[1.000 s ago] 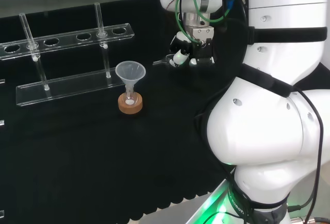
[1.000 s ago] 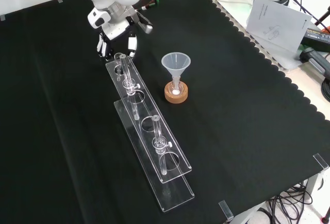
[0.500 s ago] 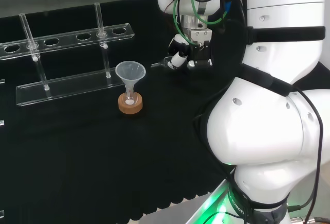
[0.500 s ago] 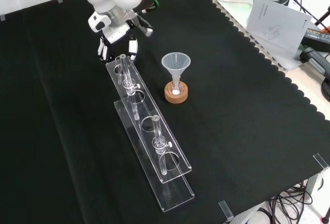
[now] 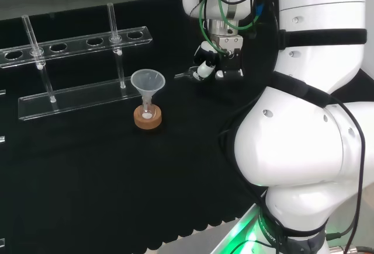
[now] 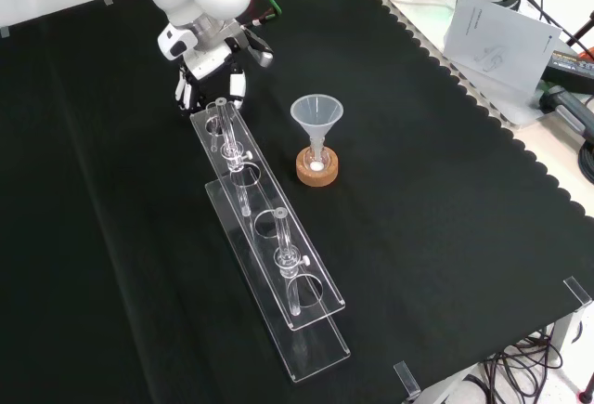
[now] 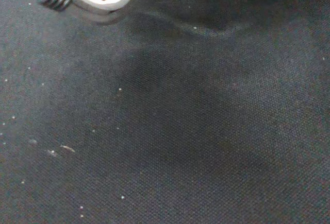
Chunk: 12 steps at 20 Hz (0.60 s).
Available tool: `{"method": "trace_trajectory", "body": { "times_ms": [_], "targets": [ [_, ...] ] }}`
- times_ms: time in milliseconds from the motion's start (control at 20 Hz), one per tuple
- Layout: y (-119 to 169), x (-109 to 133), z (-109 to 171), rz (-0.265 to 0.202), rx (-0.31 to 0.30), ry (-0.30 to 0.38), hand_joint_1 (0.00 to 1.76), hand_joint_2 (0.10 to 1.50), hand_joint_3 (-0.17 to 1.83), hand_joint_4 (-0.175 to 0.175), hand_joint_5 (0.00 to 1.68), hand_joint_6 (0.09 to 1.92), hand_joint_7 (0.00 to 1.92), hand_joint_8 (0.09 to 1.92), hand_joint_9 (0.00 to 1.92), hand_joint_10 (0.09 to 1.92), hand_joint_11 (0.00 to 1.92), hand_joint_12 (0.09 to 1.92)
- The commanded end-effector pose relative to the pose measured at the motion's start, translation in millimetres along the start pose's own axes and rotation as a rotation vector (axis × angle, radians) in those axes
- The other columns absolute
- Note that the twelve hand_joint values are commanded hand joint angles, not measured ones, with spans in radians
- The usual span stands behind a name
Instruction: Put the weighing funnel back on the table.
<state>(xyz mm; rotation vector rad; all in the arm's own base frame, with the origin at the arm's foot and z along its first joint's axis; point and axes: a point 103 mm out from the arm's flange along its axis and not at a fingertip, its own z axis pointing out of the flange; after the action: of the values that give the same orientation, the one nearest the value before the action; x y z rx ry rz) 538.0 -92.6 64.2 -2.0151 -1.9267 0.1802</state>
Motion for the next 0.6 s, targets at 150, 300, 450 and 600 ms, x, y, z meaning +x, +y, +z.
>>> {"method": "trace_trajectory", "body": {
  "times_ms": [150, 300, 450, 600],
  "targets": [
    [-2.9, -1.4, 0.7, 0.003, 0.004, -0.013, 1.08, 0.77, 0.54, 0.175, 1.16, 0.83, 0.64, 0.69, 1.15, 0.19, 0.94, 0.95],
    [-3.9, 0.7, 0.7, -0.012, 0.018, -0.041, 1.07, 0.84, 0.41, 0.175, 1.13, 0.83, 0.61, 0.7, 1.13, 0.18, 0.92, 0.97],
    [-2.9, 1.6, 1.4, -0.03, 0.074, -0.035, 0.93, 0.94, 0.18, 0.098, 0.93, 0.73, 0.47, 0.73, 0.96, 0.18, 0.77, 1.05],
    [-3.6, 2.3, 1.4, -0.038, 0.099, -0.06, 0.83, 0.89, 0.2, 0.044, 0.7, 0.65, 0.32, 0.73, 0.7, 0.35, 0.57, 1.16]
  ]
}}
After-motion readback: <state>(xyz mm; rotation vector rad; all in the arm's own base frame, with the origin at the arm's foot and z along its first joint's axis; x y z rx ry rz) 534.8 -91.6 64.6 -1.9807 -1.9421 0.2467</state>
